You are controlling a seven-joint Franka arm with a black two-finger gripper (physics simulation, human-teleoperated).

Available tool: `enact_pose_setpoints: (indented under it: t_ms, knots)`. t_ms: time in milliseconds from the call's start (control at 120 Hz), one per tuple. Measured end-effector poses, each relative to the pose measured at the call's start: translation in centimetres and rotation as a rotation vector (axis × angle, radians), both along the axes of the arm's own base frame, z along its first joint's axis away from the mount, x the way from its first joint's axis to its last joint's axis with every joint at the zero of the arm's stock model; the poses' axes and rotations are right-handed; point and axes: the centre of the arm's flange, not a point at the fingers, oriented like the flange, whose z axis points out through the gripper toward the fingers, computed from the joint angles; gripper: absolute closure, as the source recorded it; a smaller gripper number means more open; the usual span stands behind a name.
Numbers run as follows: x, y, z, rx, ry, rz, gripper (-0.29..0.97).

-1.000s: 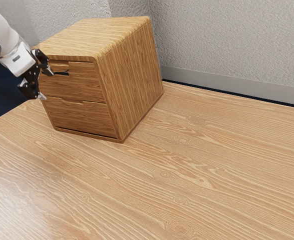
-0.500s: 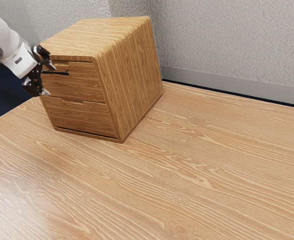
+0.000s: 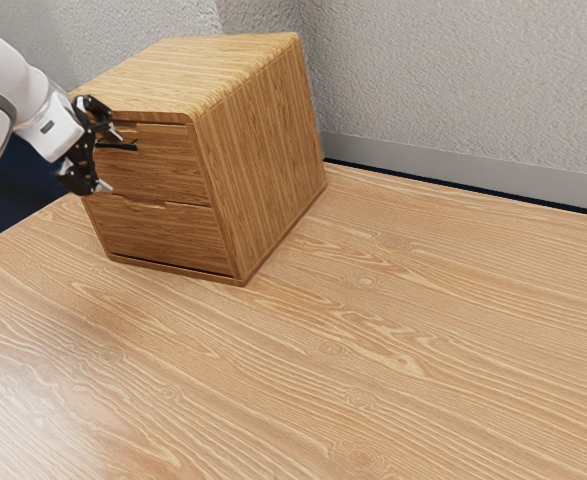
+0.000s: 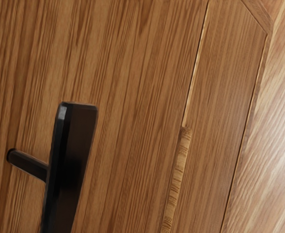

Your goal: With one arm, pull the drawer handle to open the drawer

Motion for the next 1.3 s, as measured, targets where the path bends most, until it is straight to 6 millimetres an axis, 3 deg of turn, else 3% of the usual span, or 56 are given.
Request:
enact_pose_setpoints:
  t_ms: [242, 583, 667, 975, 1108, 1300]
  knots:
    - [0.0, 0.1, -0.5, -0.010, 0.003, 0.004, -0.04]
    - [-1.6, 1.2, -1.8, -0.033, 0.031, 0.032, 0.04]
    - [-2.3, 1.3, -1.9, -0.035, 0.036, 0.037, -0.02]
    - [-5.1, 1.4, -0.8, -0.056, 0.012, 0.055, 0.26]
    - [-5.4, 1.4, -1.1, -0.062, 0.009, 0.059, 0.19]
    - [-6.3, 1.1, -1.0, -0.073, 0.000, 0.059, 0.30]
